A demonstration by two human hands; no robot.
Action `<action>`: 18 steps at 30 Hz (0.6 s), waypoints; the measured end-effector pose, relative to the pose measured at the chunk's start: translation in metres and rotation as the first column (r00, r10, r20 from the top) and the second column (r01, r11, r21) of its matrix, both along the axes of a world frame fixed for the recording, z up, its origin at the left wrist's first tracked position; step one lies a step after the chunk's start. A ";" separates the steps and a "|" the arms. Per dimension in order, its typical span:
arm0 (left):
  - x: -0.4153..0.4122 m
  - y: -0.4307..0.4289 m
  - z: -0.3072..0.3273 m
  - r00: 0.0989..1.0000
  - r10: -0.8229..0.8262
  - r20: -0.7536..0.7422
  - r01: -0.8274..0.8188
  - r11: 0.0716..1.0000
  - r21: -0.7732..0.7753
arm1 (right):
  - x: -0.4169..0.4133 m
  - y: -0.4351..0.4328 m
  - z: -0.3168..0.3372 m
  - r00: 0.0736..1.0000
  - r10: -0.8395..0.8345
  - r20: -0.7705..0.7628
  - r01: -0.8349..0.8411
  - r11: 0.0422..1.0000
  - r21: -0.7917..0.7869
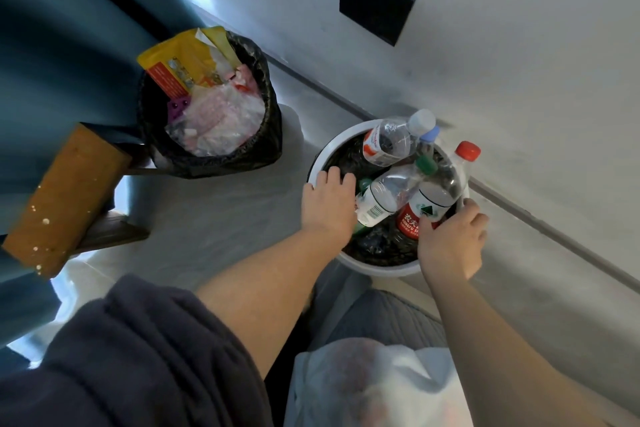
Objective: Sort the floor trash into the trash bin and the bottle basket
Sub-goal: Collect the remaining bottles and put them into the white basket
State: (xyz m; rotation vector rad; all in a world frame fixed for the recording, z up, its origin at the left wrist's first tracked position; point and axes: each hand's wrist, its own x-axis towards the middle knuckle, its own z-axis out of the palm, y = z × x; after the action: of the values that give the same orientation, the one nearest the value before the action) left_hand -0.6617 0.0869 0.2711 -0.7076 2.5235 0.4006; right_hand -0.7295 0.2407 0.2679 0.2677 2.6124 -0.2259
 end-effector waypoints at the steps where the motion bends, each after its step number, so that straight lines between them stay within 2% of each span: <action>1: 0.004 -0.005 0.000 1.000 0.007 -0.014 -0.007 0.999 -0.038 | 0.000 0.001 0.001 1.000 -0.006 0.002 0.006 1.000 0.015; 3: 0.011 -0.016 -0.005 0.997 0.074 0.024 -0.073 0.997 -0.020 | -0.002 0.004 -0.002 0.997 -0.064 0.040 0.064 0.998 0.001; 6: 0.020 -0.030 -0.010 0.967 0.187 0.170 -0.207 0.973 0.105 | 0.000 0.005 -0.007 0.986 -0.127 0.108 0.137 0.987 -0.089; 9: 0.026 -0.042 -0.014 0.978 0.152 0.140 -0.174 0.971 0.163 | 0.004 0.000 -0.007 0.988 -0.113 0.104 0.125 0.984 -0.124; 13: 0.023 -0.066 -0.017 0.983 0.148 0.112 -0.162 0.979 0.126 | 0.007 -0.022 -0.005 0.985 -0.120 0.125 0.144 0.967 -0.212; 18: 0.014 -0.099 -0.012 0.956 0.178 0.232 -0.213 0.968 0.133 | 0.010 -0.054 -0.007 0.983 -0.108 0.150 0.149 0.943 -0.297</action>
State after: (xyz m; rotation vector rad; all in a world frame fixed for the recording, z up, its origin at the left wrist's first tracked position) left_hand -0.6475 -0.0125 0.2591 -0.8922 2.1966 0.5521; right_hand -0.7197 0.1872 0.2613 0.3317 2.3871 -0.6328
